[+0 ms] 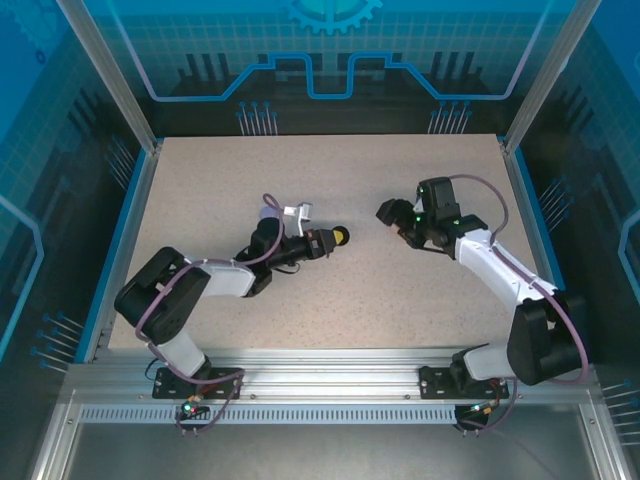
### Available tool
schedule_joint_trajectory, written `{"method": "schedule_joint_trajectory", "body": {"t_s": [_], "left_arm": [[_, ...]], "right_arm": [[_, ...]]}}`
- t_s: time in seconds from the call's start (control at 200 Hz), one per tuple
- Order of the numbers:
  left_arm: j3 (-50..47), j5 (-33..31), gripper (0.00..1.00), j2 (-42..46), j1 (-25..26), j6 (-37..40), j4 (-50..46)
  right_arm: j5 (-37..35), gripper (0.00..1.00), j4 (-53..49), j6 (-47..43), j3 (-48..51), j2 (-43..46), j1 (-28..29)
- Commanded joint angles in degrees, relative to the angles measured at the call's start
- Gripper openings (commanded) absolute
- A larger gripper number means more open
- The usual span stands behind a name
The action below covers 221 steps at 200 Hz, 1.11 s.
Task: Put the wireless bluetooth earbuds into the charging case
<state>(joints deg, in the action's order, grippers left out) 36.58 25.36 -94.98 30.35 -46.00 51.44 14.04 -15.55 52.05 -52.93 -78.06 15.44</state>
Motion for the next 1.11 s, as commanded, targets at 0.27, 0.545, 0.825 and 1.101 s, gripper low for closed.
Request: {"method": "schedule_joint_trajectory", "body": {"t_s": [0.27, 0.545, 0.825, 1.101], "left_arm": [[6.96, 19.44, 0.0, 8.69, -2.64, 9.37, -15.2], [9.63, 20.6, 0.0, 8.37, -2.64, 10.32, -17.77], [10.62, 20.78, 0.0, 8.23, -2.62, 10.31, -18.13], [10.77, 22.04, 0.0, 8.76, -2.58, 10.38, -18.04]], "right_arm": [[24.62, 0.68, 18.98, -15.19, 9.06, 7.86, 0.31], [24.82, 0.67, 19.23, -16.5, 9.03, 8.6, 3.47], [24.31, 0.65, 19.51, -16.37, 7.28, 5.24, 5.14], [20.78, 0.56, 19.1, -15.71, 7.7, 2.01, 3.69]]}}
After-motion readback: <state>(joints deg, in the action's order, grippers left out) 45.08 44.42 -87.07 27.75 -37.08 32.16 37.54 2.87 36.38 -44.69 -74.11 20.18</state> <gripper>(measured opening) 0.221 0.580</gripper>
